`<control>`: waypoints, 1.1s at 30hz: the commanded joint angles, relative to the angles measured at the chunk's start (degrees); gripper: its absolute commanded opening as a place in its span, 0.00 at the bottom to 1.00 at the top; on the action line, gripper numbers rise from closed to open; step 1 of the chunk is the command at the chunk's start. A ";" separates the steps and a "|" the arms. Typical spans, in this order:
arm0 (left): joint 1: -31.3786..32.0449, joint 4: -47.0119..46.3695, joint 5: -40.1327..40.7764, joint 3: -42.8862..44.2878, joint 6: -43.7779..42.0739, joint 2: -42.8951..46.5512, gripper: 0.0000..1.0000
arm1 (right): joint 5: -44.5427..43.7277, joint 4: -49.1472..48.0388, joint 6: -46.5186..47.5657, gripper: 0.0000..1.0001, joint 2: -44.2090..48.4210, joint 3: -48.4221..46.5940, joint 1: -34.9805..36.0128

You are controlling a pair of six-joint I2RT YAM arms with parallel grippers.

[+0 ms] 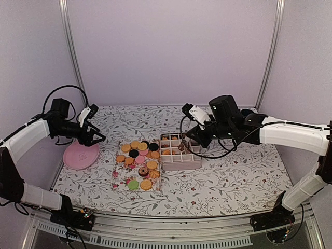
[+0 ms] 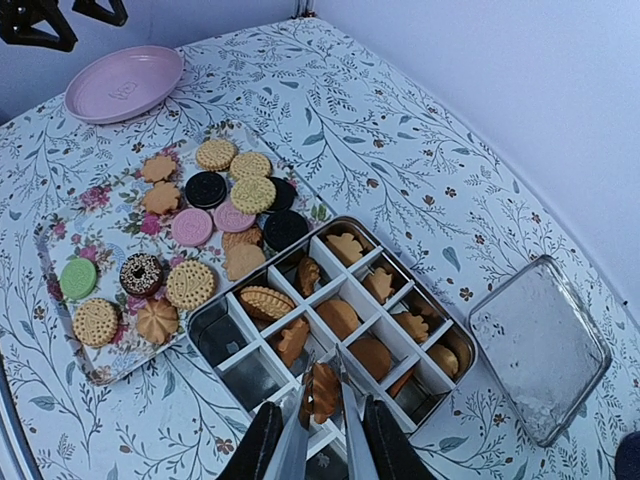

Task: Pack the cookies
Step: Place the fake cookies in the empty pocket of the box.

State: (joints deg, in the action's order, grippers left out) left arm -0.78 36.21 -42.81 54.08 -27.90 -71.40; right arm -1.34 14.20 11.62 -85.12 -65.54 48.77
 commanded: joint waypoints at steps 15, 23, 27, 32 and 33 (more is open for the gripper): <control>-0.61 1.81 -0.57 2.84 -0.92 -0.65 0.76 | 1.29 -2.33 1.49 0.37 0.67 -0.51 -1.55; -0.61 2.88 0.26 3.05 -2.16 -0.33 0.78 | 1.57 -2.25 1.23 0.39 0.27 -1.85 -1.61; -0.63 3.15 0.36 3.22 -2.16 -0.39 0.78 | 1.46 -2.11 1.36 0.37 1.51 -3.36 -1.64; -0.96 3.16 0.56 2.82 -2.49 -0.99 0.77 | 5.71 -2.50 0.27 0.36 2.62 -7.91 -1.45; -1.09 3.16 0.79 2.66 -2.69 -1.09 0.77 | 6.55 -2.84 -0.08 0.36 2.63 -8.08 -0.90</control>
State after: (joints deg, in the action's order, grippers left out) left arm -0.91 38.57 -42.68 56.12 -29.30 -71.72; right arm 1.04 14.39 12.93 -84.88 -70.02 47.55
